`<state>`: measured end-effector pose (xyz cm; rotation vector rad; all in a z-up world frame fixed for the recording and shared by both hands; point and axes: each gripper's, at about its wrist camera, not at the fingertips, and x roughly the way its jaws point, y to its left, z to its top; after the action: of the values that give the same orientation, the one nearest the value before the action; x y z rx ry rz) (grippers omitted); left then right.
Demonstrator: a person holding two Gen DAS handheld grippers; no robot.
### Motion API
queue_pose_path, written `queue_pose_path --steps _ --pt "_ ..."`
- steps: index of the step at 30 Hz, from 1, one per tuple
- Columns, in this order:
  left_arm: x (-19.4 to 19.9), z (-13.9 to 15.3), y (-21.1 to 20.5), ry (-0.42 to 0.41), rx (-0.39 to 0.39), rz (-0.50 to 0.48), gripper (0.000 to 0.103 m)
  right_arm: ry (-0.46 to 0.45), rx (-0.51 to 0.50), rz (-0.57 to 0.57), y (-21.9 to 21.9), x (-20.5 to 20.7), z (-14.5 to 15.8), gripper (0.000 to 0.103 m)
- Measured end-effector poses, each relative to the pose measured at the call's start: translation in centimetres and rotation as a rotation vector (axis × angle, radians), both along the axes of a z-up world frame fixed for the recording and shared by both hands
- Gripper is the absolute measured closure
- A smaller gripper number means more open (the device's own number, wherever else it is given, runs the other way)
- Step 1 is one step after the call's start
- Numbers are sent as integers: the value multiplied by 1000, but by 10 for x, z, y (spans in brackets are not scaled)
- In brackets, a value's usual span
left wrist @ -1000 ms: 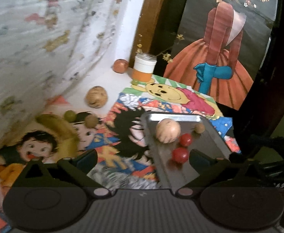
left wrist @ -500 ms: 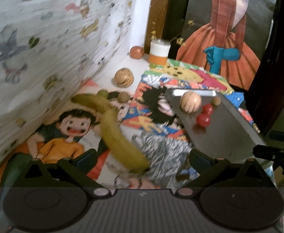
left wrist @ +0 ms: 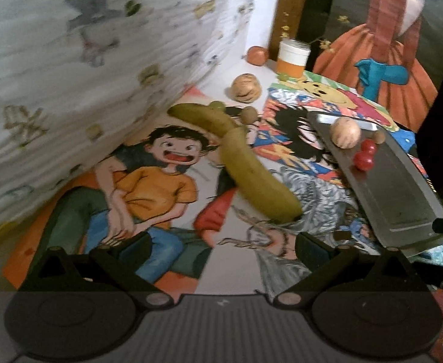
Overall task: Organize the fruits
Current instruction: 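Move left tool toward the yellow banana while right tool approaches small brown fruit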
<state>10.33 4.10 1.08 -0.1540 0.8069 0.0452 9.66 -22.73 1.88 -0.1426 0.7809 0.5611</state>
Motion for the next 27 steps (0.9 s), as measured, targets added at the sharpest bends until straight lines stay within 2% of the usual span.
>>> queue_pose_path --steps 6,12,19,27 --pt "0 -2 13 17 -8 35 0 29 -8 45 13 4 -2 1" --pt "5 -4 19 20 -22 40 0 16 -11 70 21 10 4 1" --pt "17 1 24 -6 -42 56 0 -79 -32 114 27 36 30 1" --pt "37 7 16 -37 -47 16 0 -188 -51 173 47 87 58 1"
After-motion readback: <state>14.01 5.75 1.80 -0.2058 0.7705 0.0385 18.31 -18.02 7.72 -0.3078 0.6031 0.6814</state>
